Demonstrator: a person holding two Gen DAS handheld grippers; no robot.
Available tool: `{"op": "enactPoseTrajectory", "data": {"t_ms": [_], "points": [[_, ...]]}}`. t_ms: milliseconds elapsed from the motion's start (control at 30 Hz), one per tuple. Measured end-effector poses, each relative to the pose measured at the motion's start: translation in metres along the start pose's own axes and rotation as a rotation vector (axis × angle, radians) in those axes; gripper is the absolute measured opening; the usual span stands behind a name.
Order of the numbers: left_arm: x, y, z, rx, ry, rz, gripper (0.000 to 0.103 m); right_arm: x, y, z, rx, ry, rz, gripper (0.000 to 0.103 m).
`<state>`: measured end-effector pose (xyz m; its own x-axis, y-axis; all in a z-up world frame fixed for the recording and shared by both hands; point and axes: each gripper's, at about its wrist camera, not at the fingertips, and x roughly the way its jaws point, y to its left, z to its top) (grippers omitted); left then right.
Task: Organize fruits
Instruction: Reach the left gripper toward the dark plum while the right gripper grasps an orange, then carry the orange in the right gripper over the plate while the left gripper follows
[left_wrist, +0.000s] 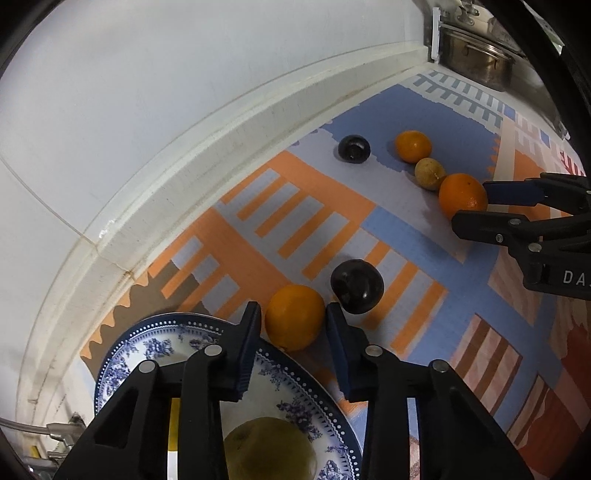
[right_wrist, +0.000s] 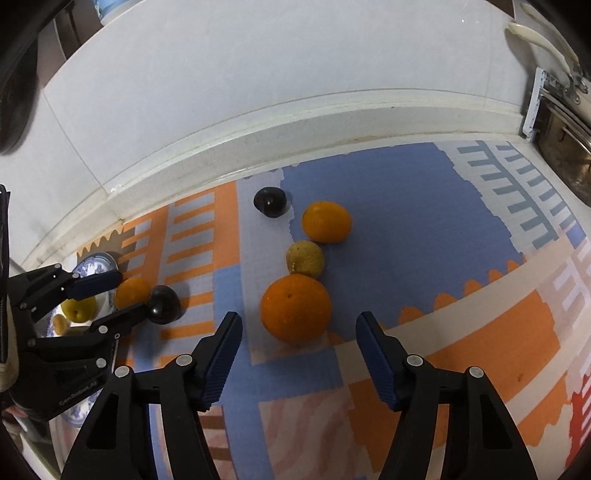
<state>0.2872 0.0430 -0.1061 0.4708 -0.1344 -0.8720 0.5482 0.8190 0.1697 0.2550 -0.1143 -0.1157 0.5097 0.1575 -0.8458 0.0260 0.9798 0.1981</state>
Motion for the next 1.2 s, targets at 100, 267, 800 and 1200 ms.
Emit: {"op": "enactPoseTrajectory", "data": {"t_ms": [100,267,800,1200], "points": [[0.001,0.000,0.000,-0.014,-0.002,-0.003,0.033,0.004,0.000,0.001,-0.007,0.008,0.003,0.053],[-0.002,-0.005,-0.002,-0.032,-0.010,-0.003,0.033,0.005,-0.002,0.001,-0.011,0.006,0.015,0.042],[-0.045,-0.012,-0.023,-0.193,-0.104,0.022,0.032,-0.014,0.005,-0.005,-0.056,-0.039,0.100,0.041],[-0.078,-0.016,-0.040,-0.306,-0.191,0.052,0.033,-0.048,0.020,-0.008,-0.134,-0.118,0.170,0.041]]}}
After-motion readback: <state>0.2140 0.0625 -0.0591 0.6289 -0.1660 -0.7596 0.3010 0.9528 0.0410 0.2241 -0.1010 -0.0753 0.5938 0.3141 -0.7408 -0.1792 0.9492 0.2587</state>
